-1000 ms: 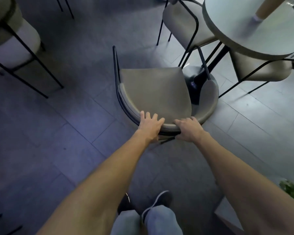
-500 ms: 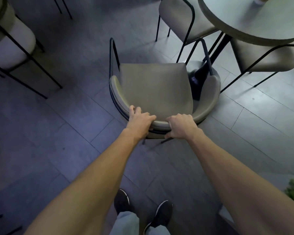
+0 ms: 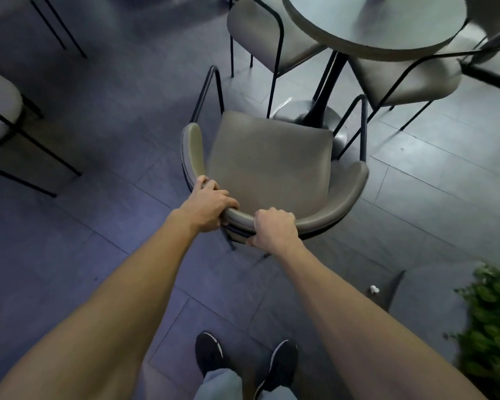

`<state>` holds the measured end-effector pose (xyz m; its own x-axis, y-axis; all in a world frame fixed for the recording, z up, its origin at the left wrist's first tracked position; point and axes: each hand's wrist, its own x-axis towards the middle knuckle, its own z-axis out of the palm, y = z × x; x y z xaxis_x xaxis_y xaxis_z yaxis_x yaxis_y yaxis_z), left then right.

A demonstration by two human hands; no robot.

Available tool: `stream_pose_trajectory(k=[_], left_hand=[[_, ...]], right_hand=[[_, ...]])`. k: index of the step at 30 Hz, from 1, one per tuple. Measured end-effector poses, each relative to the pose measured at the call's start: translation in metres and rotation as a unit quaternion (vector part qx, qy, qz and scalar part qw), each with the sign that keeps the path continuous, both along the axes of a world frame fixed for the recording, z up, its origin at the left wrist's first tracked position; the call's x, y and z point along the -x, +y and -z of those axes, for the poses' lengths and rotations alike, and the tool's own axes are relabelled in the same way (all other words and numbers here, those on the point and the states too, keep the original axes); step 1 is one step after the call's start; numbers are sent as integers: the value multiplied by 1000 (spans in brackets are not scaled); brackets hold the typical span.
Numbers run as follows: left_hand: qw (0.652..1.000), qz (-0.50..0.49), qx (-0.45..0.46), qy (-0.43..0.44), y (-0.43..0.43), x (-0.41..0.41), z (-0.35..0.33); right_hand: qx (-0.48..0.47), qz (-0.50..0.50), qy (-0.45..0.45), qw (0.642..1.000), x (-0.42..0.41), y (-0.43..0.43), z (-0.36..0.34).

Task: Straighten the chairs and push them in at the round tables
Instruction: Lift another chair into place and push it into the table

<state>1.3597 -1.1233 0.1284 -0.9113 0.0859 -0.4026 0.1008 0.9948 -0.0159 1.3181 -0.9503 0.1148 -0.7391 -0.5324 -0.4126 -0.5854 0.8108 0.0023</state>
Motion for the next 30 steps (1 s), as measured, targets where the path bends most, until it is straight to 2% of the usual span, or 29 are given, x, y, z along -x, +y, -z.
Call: stream_pose_trajectory(k=[8,12,17,30], left_hand=[[997,78,12,-1,0,27,-4],[995,102,11,8,-3,38,-3],[991,128,29,6,-3,43,3],[990,135,-11,47,2,124,5]], right_hand=[[21,54,-15,998,-3,6,1],[54,15,-11,998,10,16,2],[47,-29,-29,998,24,24,6],[33,19,-11,999,104,31,0]])
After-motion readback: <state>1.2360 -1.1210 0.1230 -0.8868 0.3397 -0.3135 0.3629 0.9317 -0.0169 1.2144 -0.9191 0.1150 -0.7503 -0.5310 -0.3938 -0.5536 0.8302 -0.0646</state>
